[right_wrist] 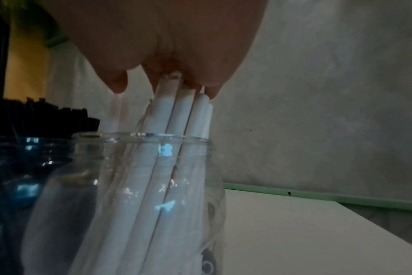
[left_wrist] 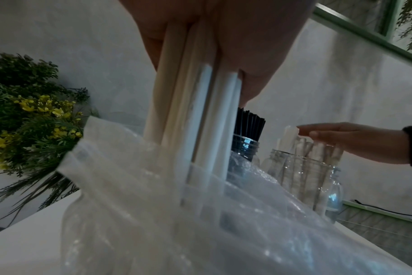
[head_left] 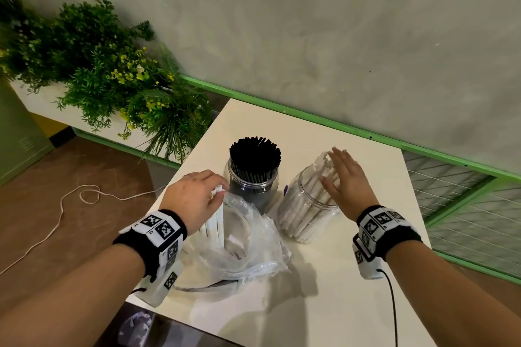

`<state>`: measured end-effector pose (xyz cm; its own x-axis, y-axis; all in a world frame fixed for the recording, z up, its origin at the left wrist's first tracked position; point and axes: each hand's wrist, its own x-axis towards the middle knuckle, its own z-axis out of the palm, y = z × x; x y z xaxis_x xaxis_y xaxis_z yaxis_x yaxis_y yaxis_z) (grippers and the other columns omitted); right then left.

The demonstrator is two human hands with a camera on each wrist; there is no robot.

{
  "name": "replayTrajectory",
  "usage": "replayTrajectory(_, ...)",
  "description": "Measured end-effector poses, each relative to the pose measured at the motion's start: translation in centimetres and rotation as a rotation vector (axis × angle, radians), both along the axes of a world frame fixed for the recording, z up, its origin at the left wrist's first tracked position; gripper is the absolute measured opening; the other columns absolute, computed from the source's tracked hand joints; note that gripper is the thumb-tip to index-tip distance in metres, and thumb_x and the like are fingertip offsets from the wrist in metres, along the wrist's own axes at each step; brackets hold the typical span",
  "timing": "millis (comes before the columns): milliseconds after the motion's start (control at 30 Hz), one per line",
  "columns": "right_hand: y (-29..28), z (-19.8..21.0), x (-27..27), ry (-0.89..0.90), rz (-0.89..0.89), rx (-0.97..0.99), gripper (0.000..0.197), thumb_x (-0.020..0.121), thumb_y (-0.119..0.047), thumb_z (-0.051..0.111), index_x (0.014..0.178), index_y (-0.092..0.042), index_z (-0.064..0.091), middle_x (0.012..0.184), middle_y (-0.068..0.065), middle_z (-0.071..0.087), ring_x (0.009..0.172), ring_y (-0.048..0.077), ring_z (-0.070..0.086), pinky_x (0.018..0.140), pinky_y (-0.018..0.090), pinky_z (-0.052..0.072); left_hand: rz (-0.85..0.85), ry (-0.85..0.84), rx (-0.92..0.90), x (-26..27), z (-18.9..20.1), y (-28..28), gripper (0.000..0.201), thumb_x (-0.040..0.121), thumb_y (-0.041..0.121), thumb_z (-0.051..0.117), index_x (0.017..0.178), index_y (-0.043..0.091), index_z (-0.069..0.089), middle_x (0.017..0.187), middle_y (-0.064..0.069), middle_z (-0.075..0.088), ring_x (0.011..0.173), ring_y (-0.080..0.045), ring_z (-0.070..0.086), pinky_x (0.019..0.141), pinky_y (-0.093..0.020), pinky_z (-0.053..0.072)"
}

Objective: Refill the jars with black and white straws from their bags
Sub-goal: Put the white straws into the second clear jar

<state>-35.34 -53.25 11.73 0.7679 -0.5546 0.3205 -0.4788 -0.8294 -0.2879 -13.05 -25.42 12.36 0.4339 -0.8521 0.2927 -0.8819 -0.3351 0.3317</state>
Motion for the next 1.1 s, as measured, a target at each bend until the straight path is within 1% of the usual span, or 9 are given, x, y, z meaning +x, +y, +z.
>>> replayTrajectory(167, -0.9, 2.3, 3.2, 0.189, -0.054, -0.053, 0.081, 0.084, -0.063, 0.055, 0.149, -0.027, 0.023, 0.154, -0.002, 0.029, 0.143, 0.023, 0.021, 0.116, 0.045, 0.021, -0.002, 0.000, -0.009, 0.0, 0.0, 0.0, 0.037, 0.083, 0.044, 0.032, 0.091, 0.030, 0.065, 0.085, 0.012, 0.063, 0.075, -0.018, 0.061, 0.064, -0.023, 0.041)
replayTrajectory(333, -1.4, 2.4, 5.0, 0.441, -0.135, 0.029, 0.058, 0.083, -0.064, 0.054, 0.129, -0.028, 0.049, 0.126, -0.003, 0.054, 0.119, 0.024, 0.045, 0.090, 0.039, 0.043, 0.020, 0.013, -0.004, 0.0, 0.0, 0.0, 0.026, 0.084, 0.039, 0.043, 0.092, 0.030, 0.065, 0.087, 0.011, 0.064, 0.077, -0.019, 0.061, 0.062, -0.024, 0.038)
replayTrajectory(400, -1.3, 1.9, 5.1, 0.374, -0.157, -0.006, 0.051, 0.085, -0.059, 0.057, 0.119, -0.022, 0.055, 0.116, -0.001, 0.057, 0.112, 0.024, 0.048, 0.084, 0.037, 0.043, 0.025, 0.008, -0.020, -0.1, 0.2, 0.0, 0.023, 0.085, 0.037, 0.046, 0.092, 0.029, 0.066, 0.086, 0.011, 0.064, 0.075, -0.020, 0.061, 0.061, -0.023, 0.036)
replayTrajectory(533, -1.1, 1.6, 4.9, -0.119, -0.155, -0.006, 0.032, 0.083, -0.029, 0.068, 0.108, -0.010, 0.059, 0.103, 0.006, 0.060, 0.100, 0.028, 0.050, 0.079, 0.035, 0.042, 0.044, 0.004, -0.017, 0.0, 0.4, 0.1, 0.009, 0.083, 0.022, 0.067, 0.092, 0.027, 0.067, 0.086, 0.008, 0.065, 0.075, -0.021, 0.061, 0.063, -0.023, 0.036)
replayTrajectory(733, -1.9, 1.4, 4.9, 0.182, -0.149, 0.048, 0.021, 0.091, -0.022, 0.053, 0.108, -0.018, 0.064, 0.107, 0.005, 0.061, 0.103, 0.030, 0.053, 0.082, 0.039, 0.048, 0.043, -0.018, -0.012, -0.2, 0.7, 0.0, 0.010, 0.082, 0.021, 0.069, 0.091, 0.026, 0.067, 0.085, 0.009, 0.065, 0.074, -0.021, 0.062, 0.062, -0.023, 0.034)
replayTrajectory(833, -1.6, 1.7, 4.4, -0.006, -0.105, -0.014, 0.024, 0.091, -0.015, 0.053, 0.112, -0.017, 0.064, 0.111, 0.006, 0.061, 0.102, 0.031, 0.054, 0.082, 0.041, 0.048, 0.042, -0.007, -0.002, -0.1, 0.7, 0.0, 0.010, 0.084, 0.022, 0.068, 0.092, 0.027, 0.067, 0.087, 0.008, 0.065, 0.077, -0.021, 0.062, 0.063, -0.023, 0.034)
replayTrajectory(900, -1.2, 1.5, 3.8, -0.041, -0.075, -0.105, 0.024, 0.091, -0.022, 0.054, 0.113, -0.021, 0.064, 0.117, 0.003, 0.061, 0.107, 0.032, 0.051, 0.086, 0.043, 0.046, 0.041, -0.004, -0.005, 0.0, 0.7, -0.1, 0.010, 0.083, 0.022, 0.068, 0.091, 0.027, 0.067, 0.086, 0.008, 0.065, 0.076, -0.022, 0.062, 0.063, -0.023, 0.035)
replayTrajectory(1033, -0.8, 0.4, 2.2, 0.250, -0.104, -0.086, 0.038, 0.089, -0.041, 0.057, 0.125, -0.028, 0.056, 0.134, -0.002, 0.049, 0.122, 0.026, 0.043, 0.095, 0.042, 0.041, 0.041, -0.004, -0.010, 0.1, 0.6, 0.0, 0.011, 0.082, 0.021, 0.069, 0.091, 0.027, 0.067, 0.085, 0.009, 0.065, 0.075, -0.021, 0.062, 0.062, -0.023, 0.035)
replayTrajectory(1100, -0.8, 0.1, 1.7, 0.188, -0.125, -0.083, 0.045, 0.087, -0.040, 0.060, 0.129, -0.026, 0.052, 0.136, 0.000, 0.046, 0.123, 0.026, 0.042, 0.092, 0.043, 0.045, 0.040, 0.005, -0.009, 0.2, 0.6, 0.1, 0.008, 0.084, 0.023, 0.067, 0.091, 0.027, 0.067, 0.086, 0.009, 0.065, 0.075, -0.020, 0.062, 0.062, -0.023, 0.035)
